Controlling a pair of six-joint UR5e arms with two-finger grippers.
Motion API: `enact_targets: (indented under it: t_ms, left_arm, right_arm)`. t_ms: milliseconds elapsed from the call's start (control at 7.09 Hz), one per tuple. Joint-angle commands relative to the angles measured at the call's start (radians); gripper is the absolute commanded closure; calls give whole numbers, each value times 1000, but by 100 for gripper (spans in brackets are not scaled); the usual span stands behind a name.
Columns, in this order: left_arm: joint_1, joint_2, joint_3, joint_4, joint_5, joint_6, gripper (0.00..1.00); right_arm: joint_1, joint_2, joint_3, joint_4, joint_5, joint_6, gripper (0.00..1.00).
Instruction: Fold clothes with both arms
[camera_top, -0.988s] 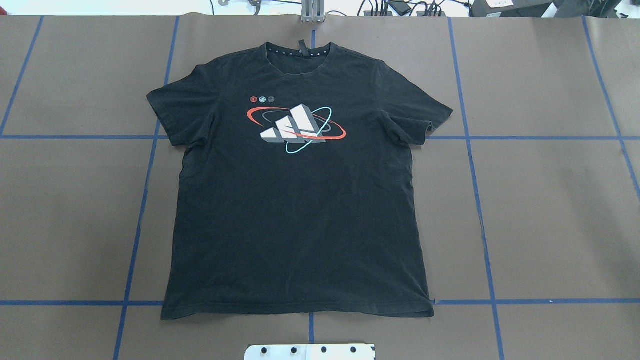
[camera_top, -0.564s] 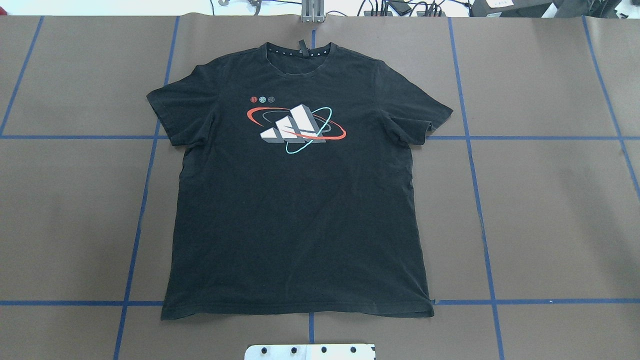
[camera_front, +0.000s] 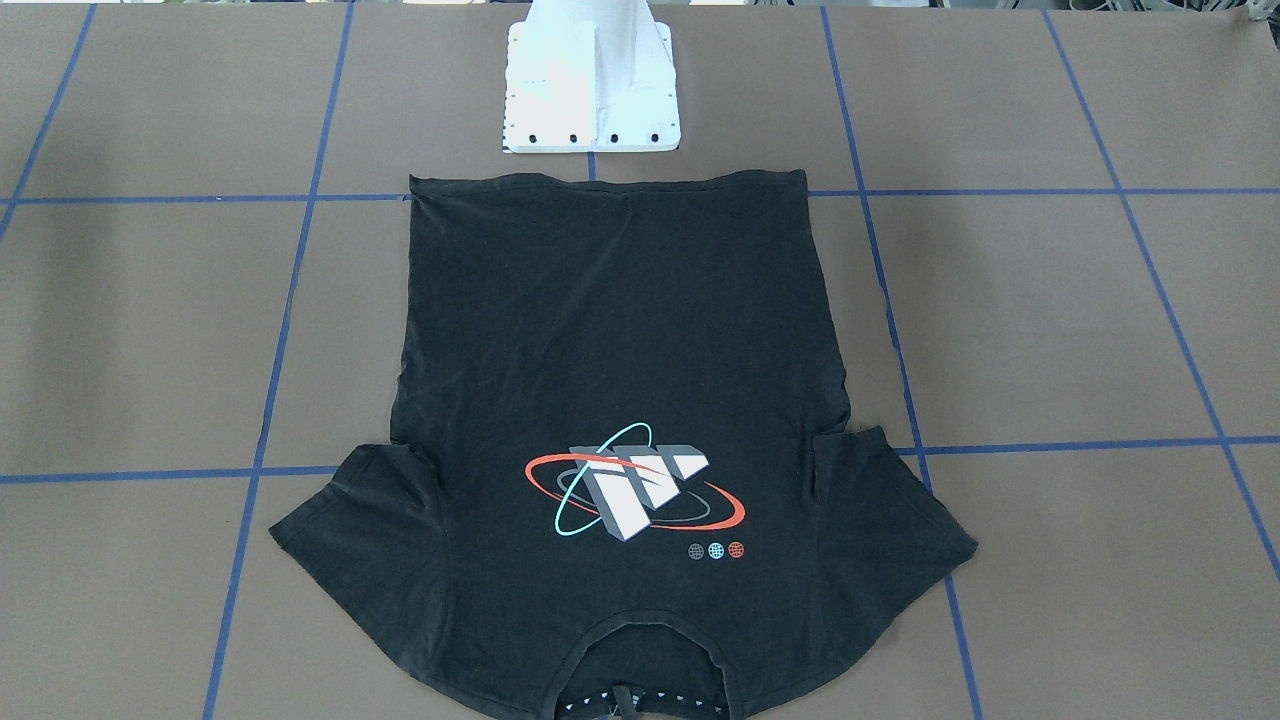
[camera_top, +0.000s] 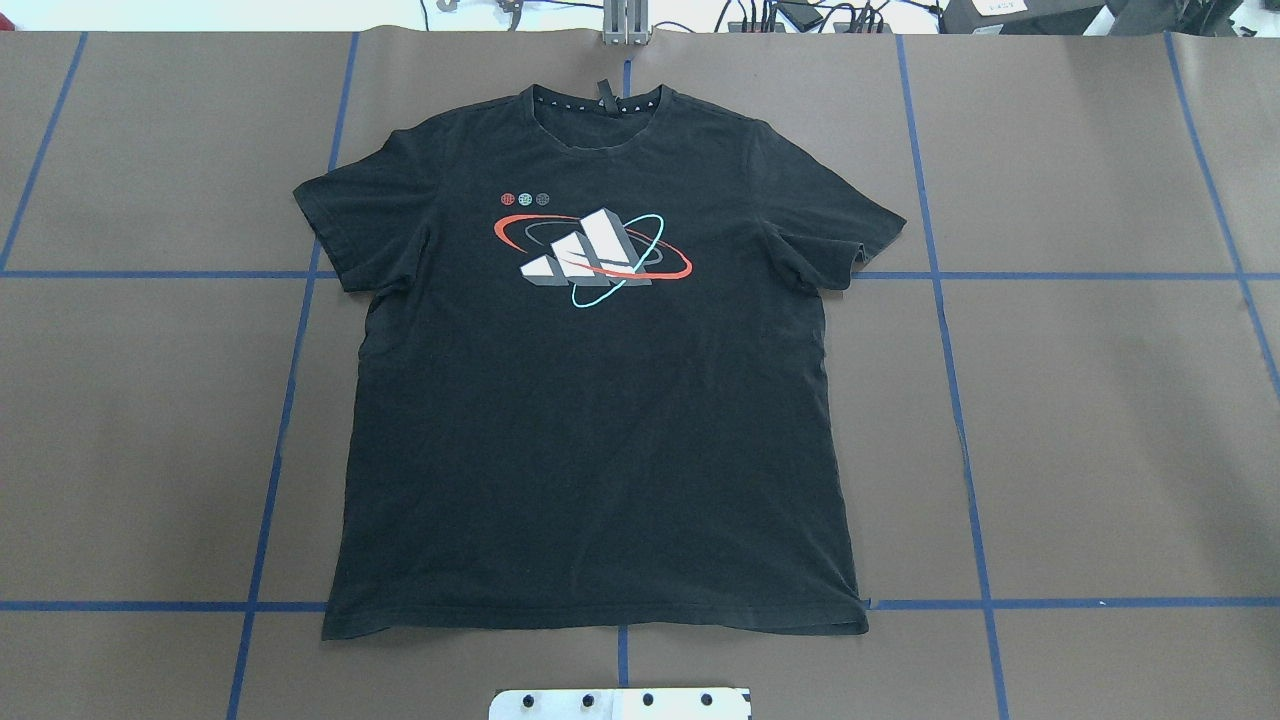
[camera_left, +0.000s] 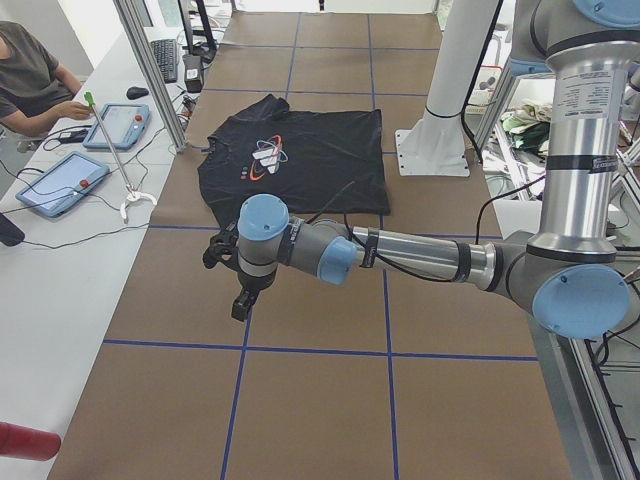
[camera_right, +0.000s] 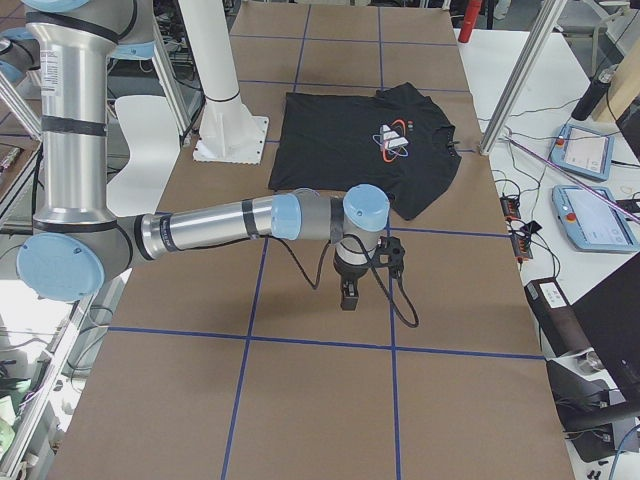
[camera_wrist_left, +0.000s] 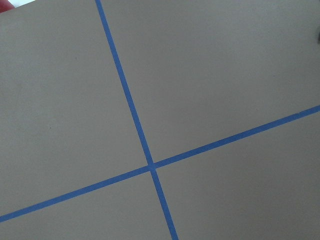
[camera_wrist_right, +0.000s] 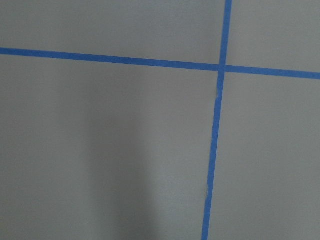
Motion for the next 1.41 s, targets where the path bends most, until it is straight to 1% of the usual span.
enact_targets:
  t_ms: [0, 141, 282, 423, 564, 706, 847, 988, 1129, 1270]
  left_arm:
    - [1, 3, -35, -3, -3, 3, 0]
    - [1, 5, -56, -7, -9, 3, 0]
    - [1, 5, -55, -15, -61, 1, 0]
    - [1, 5, -58, -18, -72, 3, 0]
    - [3, 5, -57, -32, -74, 6, 0]
    - [1, 8, -44, -74, -112, 4, 0]
    - [3, 6, -37, -81, -127, 3, 0]
    - [3, 5, -38, -90, -128, 4, 0]
    - [3, 6, -26, -123, -128, 3, 0]
    - [3, 0, 1, -142, -128, 3, 0]
  right_arm:
    - [-44, 3, -1, 77, 21, 53, 0]
    - [-67, 17, -21, 203, 23, 134, 0]
    - [-121, 61, -74, 330, 23, 297, 0]
    - [-191, 142, -130, 430, 21, 481, 0]
    - [-225, 238, -197, 464, 21, 551, 0]
    - [-256, 321, -265, 465, 21, 575, 1]
    - [-283, 428, -335, 465, 21, 648, 2]
    - [-328, 498, -374, 465, 18, 667, 4]
    - [-348, 547, -432, 466, 18, 667, 4]
    - [-366, 613, -522, 466, 15, 665, 6]
